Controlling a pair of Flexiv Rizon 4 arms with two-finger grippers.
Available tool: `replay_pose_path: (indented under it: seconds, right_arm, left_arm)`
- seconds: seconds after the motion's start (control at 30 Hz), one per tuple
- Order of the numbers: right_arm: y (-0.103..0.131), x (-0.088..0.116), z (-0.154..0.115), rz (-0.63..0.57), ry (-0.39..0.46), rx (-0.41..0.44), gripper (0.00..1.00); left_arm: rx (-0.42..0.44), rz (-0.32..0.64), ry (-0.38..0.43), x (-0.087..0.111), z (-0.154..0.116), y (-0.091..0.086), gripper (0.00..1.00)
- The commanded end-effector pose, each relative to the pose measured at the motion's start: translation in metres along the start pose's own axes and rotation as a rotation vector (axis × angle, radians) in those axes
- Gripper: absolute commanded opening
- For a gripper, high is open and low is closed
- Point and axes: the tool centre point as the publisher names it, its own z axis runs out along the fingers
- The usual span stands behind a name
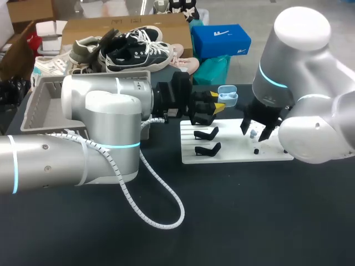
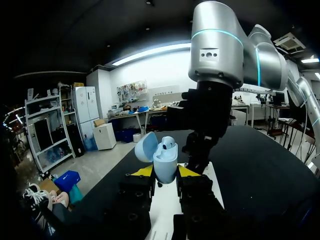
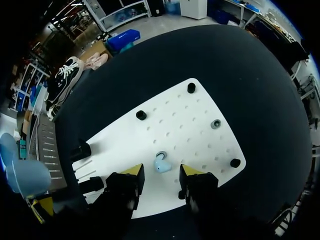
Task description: Pick up each earbud case from the left stands, insert the matching earbuds, close the lid, and place the case in the box.
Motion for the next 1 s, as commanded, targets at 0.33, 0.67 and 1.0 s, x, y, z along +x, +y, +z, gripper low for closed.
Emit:
replay_pose_path:
  seconds: [0.33, 0.67, 1.0]
  right_arm:
    - [0.0005, -0.0026, 0.0025, 0.006, 0.006, 0.005, 0.34]
    - [0.0016, -0.0014, 0.0045, 0.005, 0.014, 0.007, 0.18]
    - [0.0013, 0.0009, 0.0043, 0.006, 0.017, 0.008, 0.0]
  left_arm:
    - [-0.009, 0.001, -0.002, 0.0003, -0.0004, -0.0025, 0.0]
    - [-0.009, 0.001, -0.002, 0.0003, -0.0004, -0.0025, 0.0]
    - [-0.009, 0.001, -0.002, 0.0003, -0.0004, -0.0025, 0.0]
